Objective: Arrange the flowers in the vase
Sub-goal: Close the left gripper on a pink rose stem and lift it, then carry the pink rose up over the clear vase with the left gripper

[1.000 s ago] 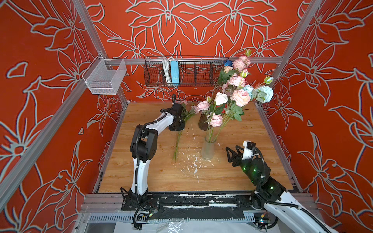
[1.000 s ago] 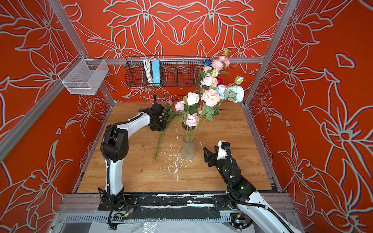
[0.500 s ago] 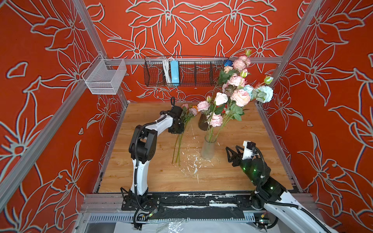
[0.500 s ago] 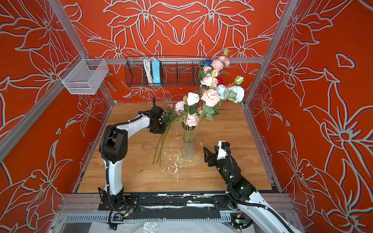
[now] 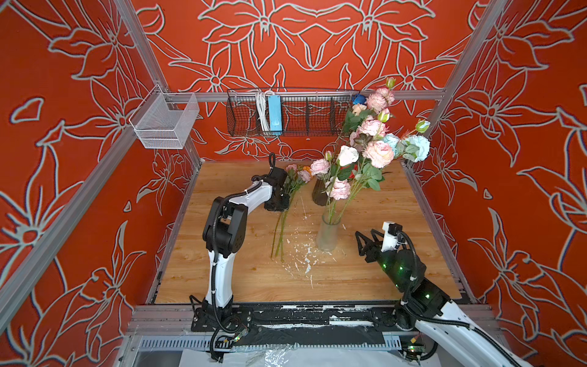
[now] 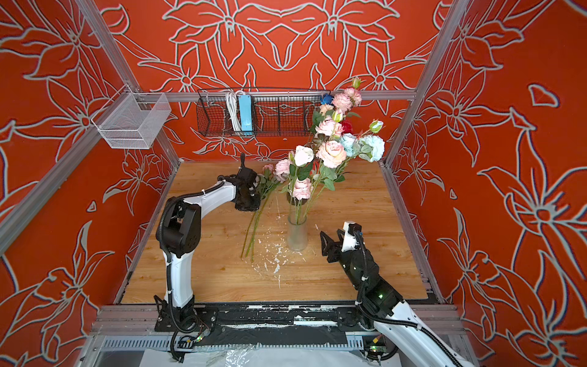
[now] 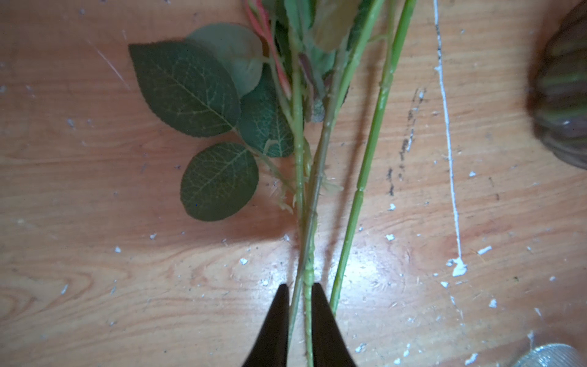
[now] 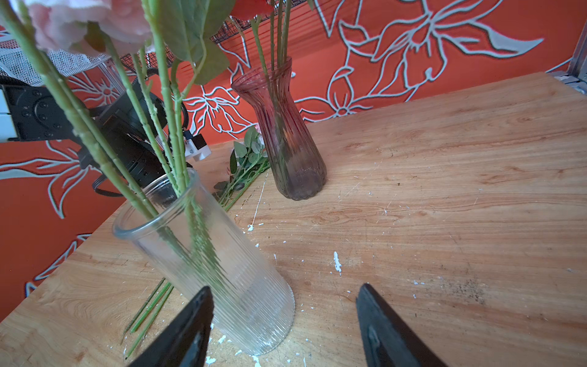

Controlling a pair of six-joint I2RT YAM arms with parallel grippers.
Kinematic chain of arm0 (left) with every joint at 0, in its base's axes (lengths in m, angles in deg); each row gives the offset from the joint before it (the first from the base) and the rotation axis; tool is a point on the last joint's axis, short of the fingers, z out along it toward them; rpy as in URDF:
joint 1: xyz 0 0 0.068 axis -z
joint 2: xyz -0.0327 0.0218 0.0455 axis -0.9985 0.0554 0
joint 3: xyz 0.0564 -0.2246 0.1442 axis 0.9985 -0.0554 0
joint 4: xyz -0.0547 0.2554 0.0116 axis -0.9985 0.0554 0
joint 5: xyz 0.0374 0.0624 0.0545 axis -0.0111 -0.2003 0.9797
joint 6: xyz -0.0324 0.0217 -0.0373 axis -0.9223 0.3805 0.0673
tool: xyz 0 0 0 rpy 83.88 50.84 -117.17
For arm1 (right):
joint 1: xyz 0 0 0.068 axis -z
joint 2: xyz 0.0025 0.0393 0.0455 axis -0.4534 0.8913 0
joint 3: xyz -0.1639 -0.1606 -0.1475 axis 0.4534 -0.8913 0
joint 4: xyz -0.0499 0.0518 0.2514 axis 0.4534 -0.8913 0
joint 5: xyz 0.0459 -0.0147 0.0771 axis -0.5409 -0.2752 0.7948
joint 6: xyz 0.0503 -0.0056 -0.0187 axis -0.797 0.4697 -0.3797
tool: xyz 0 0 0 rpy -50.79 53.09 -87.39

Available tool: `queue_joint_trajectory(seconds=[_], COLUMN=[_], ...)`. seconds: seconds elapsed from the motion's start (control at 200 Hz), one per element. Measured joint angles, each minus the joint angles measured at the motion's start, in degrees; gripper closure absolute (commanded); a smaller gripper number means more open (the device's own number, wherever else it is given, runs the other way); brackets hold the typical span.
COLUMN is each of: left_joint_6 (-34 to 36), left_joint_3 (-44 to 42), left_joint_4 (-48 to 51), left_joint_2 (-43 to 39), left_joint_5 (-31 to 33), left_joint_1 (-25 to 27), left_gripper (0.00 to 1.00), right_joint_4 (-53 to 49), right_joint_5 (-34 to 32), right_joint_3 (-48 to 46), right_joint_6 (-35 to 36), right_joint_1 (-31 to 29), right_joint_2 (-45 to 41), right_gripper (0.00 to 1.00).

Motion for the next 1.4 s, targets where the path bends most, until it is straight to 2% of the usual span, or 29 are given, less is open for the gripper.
queue_joint_trajectory(seconds=[0.47,0.716,0.831,0.931,0.986,1.096,1.401], left_joint_6=[0.1,0.0,-0.4,-0.1,0.2,0.2,-0.5], left_joint_3=[-2.9,-3.6,-3.6,-3.9,-4.5,-7.4,-11.1], left_joint_4=[-0.2,-0.8,-1.7,-2.3,-2.8,-2.9,-3.3], left_joint_2=[0.3,0.9,0.9,0.9,0.4,-2.7,-19.3], left_joint_5=[0.4,0.1,-0.3,-0.2,0.4,2.6,5.7], left_joint_1=[0.0,0.0,0.0,0.0,0.3,1.4,3.0], left_gripper=[0.84,0.8,0.93,1.0,1.0,1.0,1.0], right_joint_4=[0.0,0.0,0.0,0.0,0.0,0.0,0.0], right_joint_5=[0.0,0.0,0.0,0.0,0.0,0.0,-0.1], right_joint_3=[0.0,0.0,0.0,0.0,0.0,0.0,0.0], right_joint_6=[0.0,0.0,0.0,0.0,0.0,0.0,0.0], right_joint_1=[0.0,0.0,0.0,0.0,0.0,0.0,0.0], right_joint_2=[0.0,0.0,0.0,0.0,0.1,0.7,1.0], right_gripper=[0.27,0.27,0.27,0.27,0.27,0.27,0.28])
